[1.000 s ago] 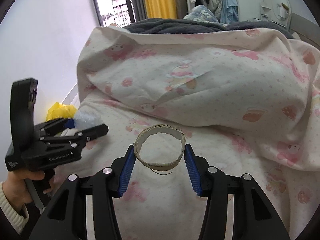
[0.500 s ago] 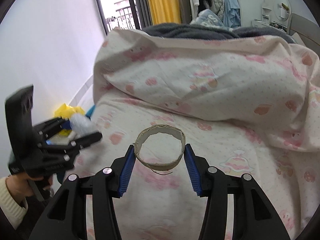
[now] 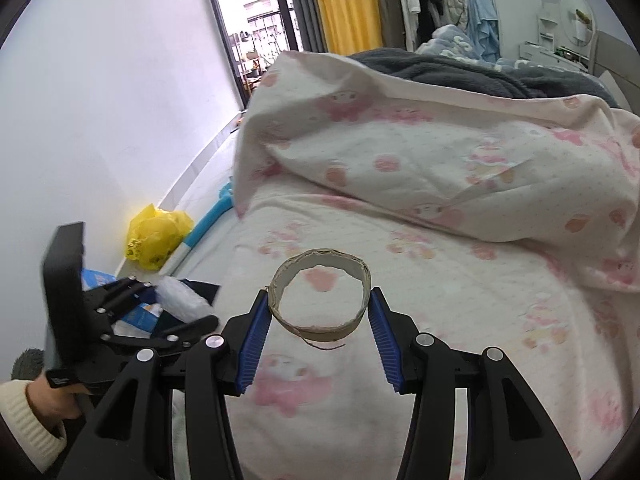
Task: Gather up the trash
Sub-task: 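Carry the tape ring and bubble-wrap roll over the green bin with both tools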
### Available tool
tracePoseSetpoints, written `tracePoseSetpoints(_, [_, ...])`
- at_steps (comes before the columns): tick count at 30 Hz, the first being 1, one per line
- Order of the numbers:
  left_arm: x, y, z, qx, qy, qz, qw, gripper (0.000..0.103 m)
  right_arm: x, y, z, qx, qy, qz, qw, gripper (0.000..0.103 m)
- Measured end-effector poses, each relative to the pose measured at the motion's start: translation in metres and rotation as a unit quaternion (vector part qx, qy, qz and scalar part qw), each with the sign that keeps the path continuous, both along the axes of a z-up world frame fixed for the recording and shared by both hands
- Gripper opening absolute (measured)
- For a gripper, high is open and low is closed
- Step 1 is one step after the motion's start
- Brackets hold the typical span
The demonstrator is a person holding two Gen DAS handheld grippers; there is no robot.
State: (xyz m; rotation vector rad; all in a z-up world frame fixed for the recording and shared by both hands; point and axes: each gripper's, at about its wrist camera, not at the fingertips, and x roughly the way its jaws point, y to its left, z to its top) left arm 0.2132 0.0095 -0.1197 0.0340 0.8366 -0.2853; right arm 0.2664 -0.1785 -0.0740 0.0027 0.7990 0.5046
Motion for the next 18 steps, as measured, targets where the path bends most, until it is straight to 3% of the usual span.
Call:
tracePoseSetpoints(6, [-0.004,0.030,-0.014,0.013,0.026,0.036,0.9989,0.064,-0.020,0.028,0.004,0.006,0.002,0.015,1.000,0.050])
tracePoseSetpoints(11, [-0.008,0.058,-0.020,0.003,0.039,0.066,0.9970,0.064,-0.028,0.048,0.002,0.003,0.006,0.029,1.000,0.050])
tracePoseSetpoints(18, [-0.006,0.093,-0.039,-0.006,0.088,0.110,0.9900,0.064,-0.027,0.082,-0.003,-0.002,0.014,0.058,0.998,0.050])
